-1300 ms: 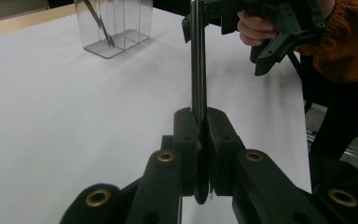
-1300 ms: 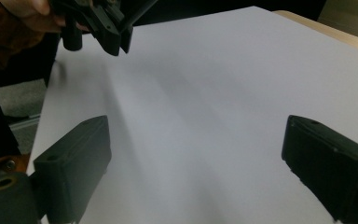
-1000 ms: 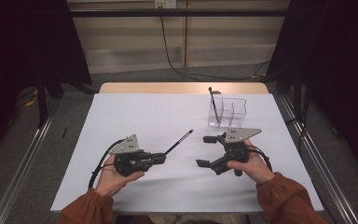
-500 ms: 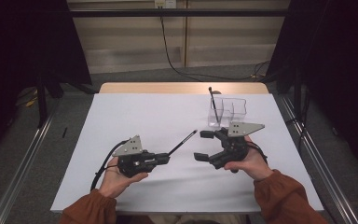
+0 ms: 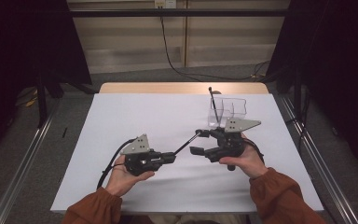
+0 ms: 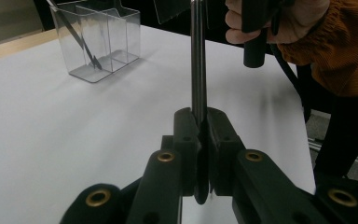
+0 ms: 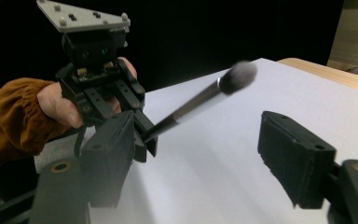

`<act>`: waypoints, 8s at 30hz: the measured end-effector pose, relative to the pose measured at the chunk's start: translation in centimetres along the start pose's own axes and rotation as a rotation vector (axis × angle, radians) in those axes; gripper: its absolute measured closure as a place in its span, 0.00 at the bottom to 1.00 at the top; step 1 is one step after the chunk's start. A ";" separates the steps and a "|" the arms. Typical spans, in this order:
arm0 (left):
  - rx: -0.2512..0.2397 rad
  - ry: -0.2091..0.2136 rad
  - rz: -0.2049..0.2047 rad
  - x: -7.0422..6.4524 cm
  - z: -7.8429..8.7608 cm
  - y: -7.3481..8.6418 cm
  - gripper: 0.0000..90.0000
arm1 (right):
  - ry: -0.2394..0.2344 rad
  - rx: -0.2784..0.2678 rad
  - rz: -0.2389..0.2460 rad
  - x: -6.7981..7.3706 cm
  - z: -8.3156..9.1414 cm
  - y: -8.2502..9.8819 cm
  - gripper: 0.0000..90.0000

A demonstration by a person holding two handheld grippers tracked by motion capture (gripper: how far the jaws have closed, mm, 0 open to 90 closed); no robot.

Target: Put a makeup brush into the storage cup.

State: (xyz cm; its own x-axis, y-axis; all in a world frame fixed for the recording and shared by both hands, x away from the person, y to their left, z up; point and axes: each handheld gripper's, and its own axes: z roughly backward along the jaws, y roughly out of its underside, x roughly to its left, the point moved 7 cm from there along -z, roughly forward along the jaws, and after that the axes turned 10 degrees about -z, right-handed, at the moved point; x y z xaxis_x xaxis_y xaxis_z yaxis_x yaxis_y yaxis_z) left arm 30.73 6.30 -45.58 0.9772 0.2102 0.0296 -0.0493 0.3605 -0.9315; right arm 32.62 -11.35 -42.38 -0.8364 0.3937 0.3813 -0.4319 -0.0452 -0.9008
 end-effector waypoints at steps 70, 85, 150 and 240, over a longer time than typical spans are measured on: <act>0.018 -0.140 0.115 1.2 0.5 0.7 0.07 | -0.056 0.028 -0.124 -0.3 1.0 -0.3 0.93; -0.073 -0.279 0.135 2.2 4.0 1.0 0.05 | -0.017 0.035 -0.115 -0.6 1.8 -0.5 0.93; -0.105 -0.551 0.094 1.7 12.8 4.4 0.04 | 0.287 -0.057 -0.072 -5.9 9.2 -5.7 0.93; -0.060 -0.554 0.072 2.2 12.8 4.9 0.04 | 0.538 0.190 -0.065 -15.4 4.4 -6.7 0.93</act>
State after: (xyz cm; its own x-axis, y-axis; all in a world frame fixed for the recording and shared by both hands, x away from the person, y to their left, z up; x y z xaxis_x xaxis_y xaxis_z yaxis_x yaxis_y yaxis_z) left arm 30.01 20.13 -45.45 0.7167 0.6840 0.1362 -0.0840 0.2785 -0.9568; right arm 46.91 -21.15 -41.27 -0.5384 0.8106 0.2305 -0.5715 -0.1502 -0.8068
